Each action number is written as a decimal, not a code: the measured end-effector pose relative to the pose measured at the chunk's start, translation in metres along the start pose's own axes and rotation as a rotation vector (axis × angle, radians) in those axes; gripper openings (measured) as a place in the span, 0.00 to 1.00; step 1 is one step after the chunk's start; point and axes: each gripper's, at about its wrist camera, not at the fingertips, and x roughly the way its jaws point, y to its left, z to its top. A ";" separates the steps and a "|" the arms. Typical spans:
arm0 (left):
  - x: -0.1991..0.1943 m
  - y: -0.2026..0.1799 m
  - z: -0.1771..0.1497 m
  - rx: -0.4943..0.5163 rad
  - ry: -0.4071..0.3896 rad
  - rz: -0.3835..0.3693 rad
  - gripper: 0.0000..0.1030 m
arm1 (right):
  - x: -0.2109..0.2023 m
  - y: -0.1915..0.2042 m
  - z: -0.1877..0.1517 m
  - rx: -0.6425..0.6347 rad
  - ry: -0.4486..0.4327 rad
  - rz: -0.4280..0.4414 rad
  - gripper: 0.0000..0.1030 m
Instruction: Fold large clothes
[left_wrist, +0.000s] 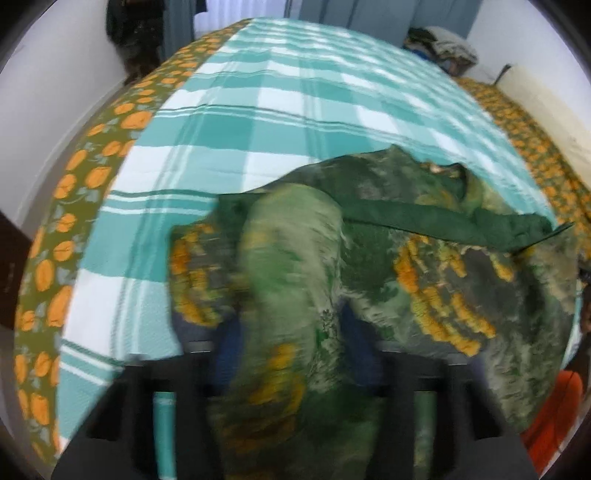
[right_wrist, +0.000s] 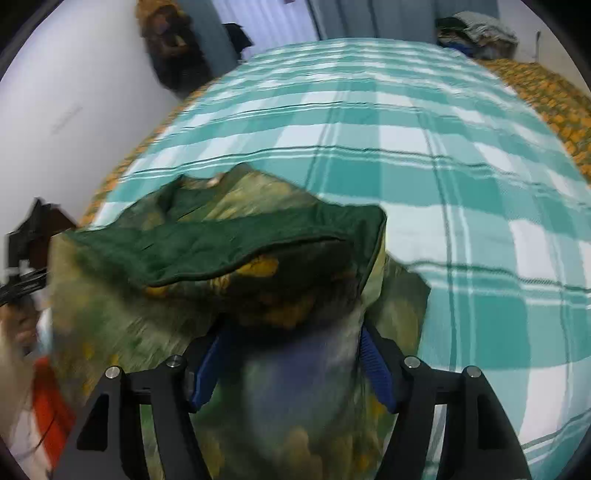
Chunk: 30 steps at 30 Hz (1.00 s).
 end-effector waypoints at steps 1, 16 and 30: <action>-0.001 0.004 -0.001 -0.003 0.006 0.012 0.16 | 0.002 0.004 0.002 -0.016 0.000 -0.042 0.24; -0.079 0.003 0.081 -0.072 -0.326 0.084 0.09 | -0.090 0.038 0.067 -0.102 -0.348 -0.244 0.10; 0.088 0.015 0.030 -0.069 -0.234 0.212 0.17 | 0.081 -0.030 0.018 0.072 -0.099 -0.244 0.13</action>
